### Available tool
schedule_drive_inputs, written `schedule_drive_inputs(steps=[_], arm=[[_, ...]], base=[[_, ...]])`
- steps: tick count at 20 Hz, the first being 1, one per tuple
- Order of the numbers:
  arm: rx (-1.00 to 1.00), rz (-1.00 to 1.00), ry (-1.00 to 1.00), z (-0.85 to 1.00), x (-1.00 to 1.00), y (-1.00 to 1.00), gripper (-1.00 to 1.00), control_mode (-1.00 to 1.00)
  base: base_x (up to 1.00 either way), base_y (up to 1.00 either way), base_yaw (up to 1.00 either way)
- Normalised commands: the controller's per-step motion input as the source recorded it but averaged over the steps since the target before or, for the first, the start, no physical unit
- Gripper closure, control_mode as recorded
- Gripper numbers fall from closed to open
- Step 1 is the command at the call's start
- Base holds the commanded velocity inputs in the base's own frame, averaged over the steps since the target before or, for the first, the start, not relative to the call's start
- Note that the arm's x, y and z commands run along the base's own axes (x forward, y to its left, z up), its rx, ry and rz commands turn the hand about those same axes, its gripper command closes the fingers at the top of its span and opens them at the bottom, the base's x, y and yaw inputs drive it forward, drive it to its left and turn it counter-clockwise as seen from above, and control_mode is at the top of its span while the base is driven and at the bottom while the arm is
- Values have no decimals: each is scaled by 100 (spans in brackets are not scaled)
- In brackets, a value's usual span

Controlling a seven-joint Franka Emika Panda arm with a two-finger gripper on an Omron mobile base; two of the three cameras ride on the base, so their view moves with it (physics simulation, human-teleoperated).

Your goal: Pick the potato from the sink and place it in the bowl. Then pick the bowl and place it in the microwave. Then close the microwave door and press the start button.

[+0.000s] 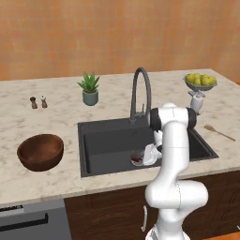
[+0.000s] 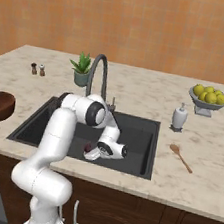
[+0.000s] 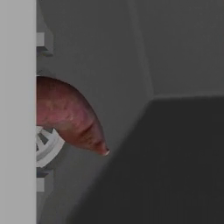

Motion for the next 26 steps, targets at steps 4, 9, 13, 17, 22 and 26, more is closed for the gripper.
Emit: schedule_drive_inputs(steps=[4, 9, 13, 17, 22, 26], arm=[[0, 0, 0, -47, 39, 0, -100, -100], [-3, 0, 0, -60, 2, 28, 100, -100], [-6, 0, 0, -59, 0, 37, 100, -100], [-1, -4, 0, -14, -19, 3, 100, -100], [1, -1, 0, 68, -19, -18, 100, -100], [2, 0, 0, 95, -12, -33, 100, -100]], base=[[0, 0, 0], [0, 0, 0], [0, 0, 0], [0, 0, 0], [0, 0, 0], [0, 0, 0]])
